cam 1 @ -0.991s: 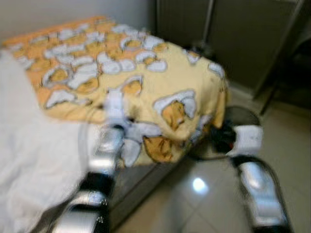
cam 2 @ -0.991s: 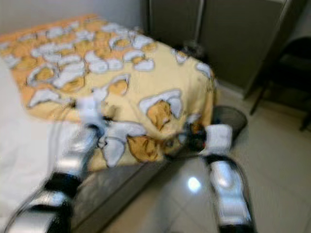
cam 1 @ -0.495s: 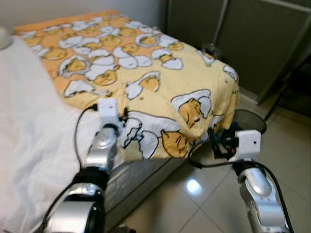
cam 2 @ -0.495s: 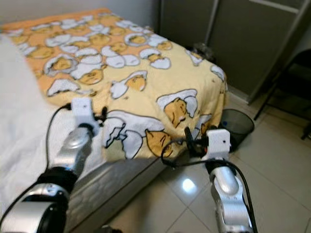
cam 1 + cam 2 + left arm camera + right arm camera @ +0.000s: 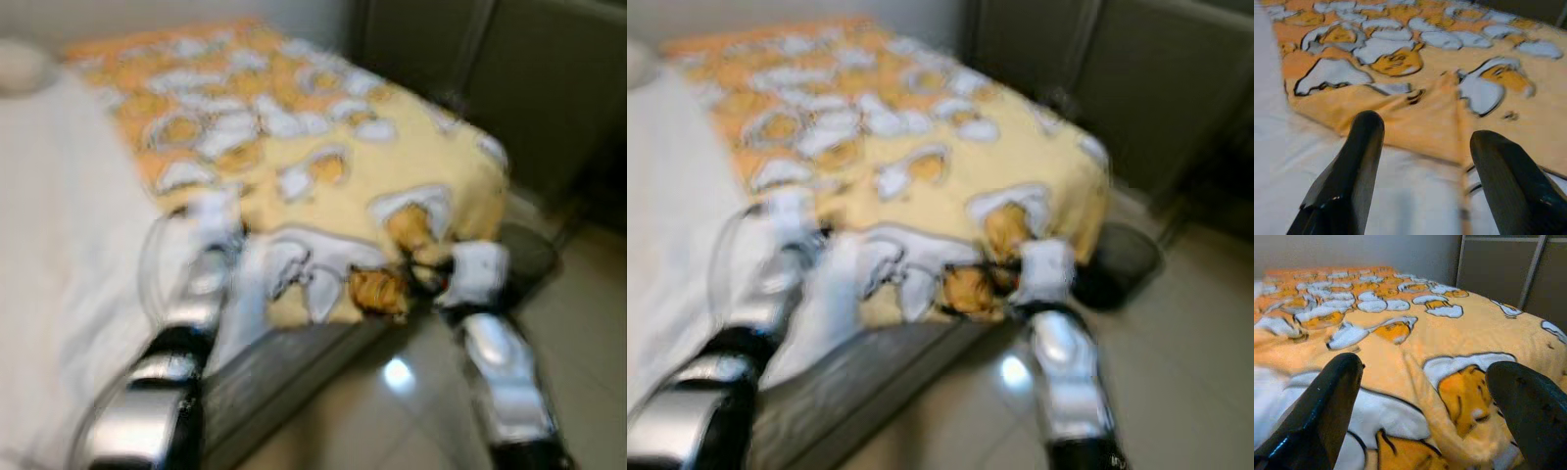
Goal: Clean up the room
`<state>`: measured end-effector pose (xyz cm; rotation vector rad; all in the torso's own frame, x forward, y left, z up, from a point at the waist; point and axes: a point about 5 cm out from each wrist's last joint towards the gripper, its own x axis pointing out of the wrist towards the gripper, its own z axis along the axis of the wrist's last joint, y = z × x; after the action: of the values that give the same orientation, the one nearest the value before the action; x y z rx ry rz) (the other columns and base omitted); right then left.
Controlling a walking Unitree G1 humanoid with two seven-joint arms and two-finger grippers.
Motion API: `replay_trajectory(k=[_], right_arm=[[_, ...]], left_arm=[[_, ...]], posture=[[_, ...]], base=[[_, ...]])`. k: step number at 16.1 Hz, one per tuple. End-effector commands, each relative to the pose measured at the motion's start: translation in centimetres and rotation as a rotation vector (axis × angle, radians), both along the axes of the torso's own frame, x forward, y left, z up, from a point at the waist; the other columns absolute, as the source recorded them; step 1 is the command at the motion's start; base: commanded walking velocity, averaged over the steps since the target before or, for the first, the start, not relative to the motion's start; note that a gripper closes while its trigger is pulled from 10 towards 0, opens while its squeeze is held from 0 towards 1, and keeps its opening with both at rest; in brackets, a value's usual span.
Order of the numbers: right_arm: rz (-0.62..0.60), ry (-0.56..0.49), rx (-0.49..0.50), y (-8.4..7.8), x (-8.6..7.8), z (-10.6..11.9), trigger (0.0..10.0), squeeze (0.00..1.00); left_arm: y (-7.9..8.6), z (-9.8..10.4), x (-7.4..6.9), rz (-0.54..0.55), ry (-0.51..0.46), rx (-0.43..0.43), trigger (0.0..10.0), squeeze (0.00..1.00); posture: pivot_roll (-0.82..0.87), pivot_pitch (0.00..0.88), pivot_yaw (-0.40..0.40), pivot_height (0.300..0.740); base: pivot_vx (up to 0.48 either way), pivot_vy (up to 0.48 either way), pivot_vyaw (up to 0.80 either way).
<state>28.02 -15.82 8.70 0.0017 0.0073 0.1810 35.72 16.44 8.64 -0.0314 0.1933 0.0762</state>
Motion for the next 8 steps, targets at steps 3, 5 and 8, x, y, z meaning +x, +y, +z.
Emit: replay_trajectory(k=[3,5,8], right_arm=[[-0.041,-0.005,-0.007,-1.3,-0.4,0.0,10.0,0.00],[-0.041,-0.005,-0.003,-1.5,-1.1,0.0,10.0,0.00],[0.006,0.025,0.016,-1.7,-3.6,-0.1,10.0,0.00]], left_arm=[[-3.1,0.0,0.3,-0.129,0.019,0.019,10.0,0.00],[-3.2,-1.2,-0.1,-0.180,0.086,0.010,10.0,0.00],[-2.7,-4.1,-1.6,-0.141,0.199,-0.020,10.0,0.00]], posture=[[-0.16,0.000,0.013,0.736],[-0.17,0.039,0.001,0.736],[-0.24,0.138,-0.038,0.736]], base=[[0.160,0.000,0.00],[0.000,0.000,0.00],[0.000,0.000,0.00]])
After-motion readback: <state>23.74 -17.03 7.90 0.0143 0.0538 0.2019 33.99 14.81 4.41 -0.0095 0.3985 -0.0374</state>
